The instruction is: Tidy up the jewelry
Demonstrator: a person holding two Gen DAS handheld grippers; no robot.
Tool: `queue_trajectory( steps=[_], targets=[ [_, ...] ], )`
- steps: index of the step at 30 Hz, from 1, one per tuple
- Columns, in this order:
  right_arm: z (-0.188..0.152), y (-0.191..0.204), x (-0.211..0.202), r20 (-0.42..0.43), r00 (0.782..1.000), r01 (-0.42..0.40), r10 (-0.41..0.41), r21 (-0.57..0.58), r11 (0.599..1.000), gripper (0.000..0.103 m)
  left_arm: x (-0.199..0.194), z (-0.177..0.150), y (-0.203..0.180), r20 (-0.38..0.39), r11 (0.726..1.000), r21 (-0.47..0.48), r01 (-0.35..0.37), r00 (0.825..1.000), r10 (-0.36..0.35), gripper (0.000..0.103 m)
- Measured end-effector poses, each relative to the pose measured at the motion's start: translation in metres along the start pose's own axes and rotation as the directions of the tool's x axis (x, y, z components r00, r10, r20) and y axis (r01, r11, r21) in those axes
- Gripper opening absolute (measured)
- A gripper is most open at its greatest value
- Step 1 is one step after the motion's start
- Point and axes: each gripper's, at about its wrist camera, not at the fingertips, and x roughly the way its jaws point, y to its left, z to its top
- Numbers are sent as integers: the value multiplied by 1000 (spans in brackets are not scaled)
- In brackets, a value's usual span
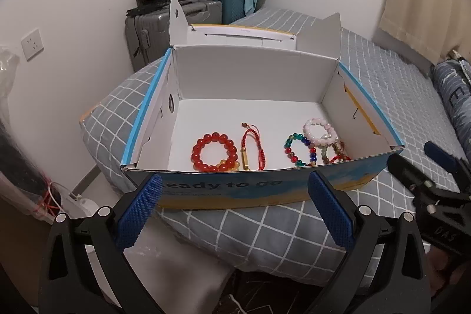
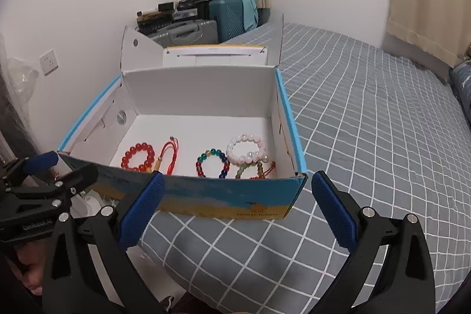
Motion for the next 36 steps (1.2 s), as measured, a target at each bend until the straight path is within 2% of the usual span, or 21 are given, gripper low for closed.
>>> queue_trajectory(
  steps=[6, 9, 36],
  targets=[
    [-1, 0, 2, -7, 1000, 7, -7, 0, 1000, 96, 3, -2, 3, -21, 1000, -19, 2, 1000, -3, 97],
    [-2, 0, 2, -8, 1000, 5, -5, 0, 1000, 96, 3, -3, 1, -16, 1000, -13, -14, 1000, 13, 97],
    [-3, -3, 4, -21, 1000, 15, -15, 4, 1000, 96, 5, -3, 0, -15, 1000, -2, -6, 1000, 6, 97]
  ],
)
